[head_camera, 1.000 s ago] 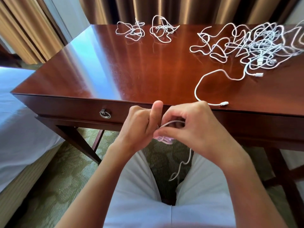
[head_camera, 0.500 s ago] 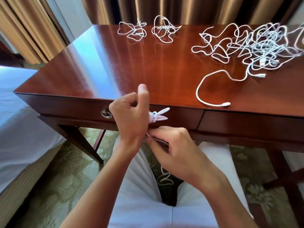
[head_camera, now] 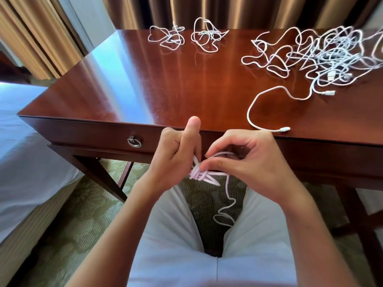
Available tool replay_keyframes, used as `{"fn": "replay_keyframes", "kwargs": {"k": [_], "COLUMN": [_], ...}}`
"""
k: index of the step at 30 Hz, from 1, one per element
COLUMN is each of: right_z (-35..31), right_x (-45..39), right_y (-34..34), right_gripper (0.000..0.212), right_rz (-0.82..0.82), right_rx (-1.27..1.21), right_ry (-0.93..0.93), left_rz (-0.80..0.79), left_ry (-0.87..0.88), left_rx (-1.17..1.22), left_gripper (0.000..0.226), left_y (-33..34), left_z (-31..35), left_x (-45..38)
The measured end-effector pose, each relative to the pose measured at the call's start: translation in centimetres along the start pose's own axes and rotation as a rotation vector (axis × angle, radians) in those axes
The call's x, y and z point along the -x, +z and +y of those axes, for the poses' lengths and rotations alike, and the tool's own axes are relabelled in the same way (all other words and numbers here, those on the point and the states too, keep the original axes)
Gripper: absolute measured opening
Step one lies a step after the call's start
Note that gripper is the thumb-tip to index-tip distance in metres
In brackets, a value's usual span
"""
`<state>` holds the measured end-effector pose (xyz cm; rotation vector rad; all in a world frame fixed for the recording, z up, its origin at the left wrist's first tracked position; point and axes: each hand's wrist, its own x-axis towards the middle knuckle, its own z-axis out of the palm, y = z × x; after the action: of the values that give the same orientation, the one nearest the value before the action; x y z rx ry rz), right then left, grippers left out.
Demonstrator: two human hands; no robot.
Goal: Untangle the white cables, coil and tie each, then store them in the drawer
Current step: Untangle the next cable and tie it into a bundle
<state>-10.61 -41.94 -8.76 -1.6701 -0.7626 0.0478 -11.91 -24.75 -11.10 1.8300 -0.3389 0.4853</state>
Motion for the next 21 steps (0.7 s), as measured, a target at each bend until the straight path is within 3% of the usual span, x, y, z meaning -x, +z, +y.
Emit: {"fn": "replay_keyframes", "kwargs": {"k": [2,5,8,12,16,21], "right_z": [0.7,1.8,2.7,2.7,1.0,0.0], "right_x": [-0.1,0.1,0.9,2.1,2.3,0.7], "right_y": [0.6,2.1,3.7,4.9,3.9,1.1], "right_gripper": [0.016,0.005,0.03,0.013,0.017,0.009], "right_rz": [0.033,0.121,0.17,0.046,0.005,0.071], "right_rx": [-0.172,-0.23,-0.101,0.164,0.332,0.374], "right_ry": [0.027,0.052,0.057,0.121,0.011,-0.118], "left_rz": [0.019,0.229,0.448,0.625,0.528,0.317], "left_ry": [-0.077,-0.122,-0.036,0.047,0.204,0.209], "left_rx": [0.113,0.172,0.058,-0.155,-0.47,-0.458], "left_gripper": [0.074,0.071,0.067,0.069,0.058,0.067], "left_y": [0.2,0.9,1.2,0.7,-0.3,-0.9], "left_z": [0.7,1.2,1.6,1.6,1.0,-0.7], "left_x": [0.1,0.1,-0.3,-1.0,-1.6,-1.0]}}
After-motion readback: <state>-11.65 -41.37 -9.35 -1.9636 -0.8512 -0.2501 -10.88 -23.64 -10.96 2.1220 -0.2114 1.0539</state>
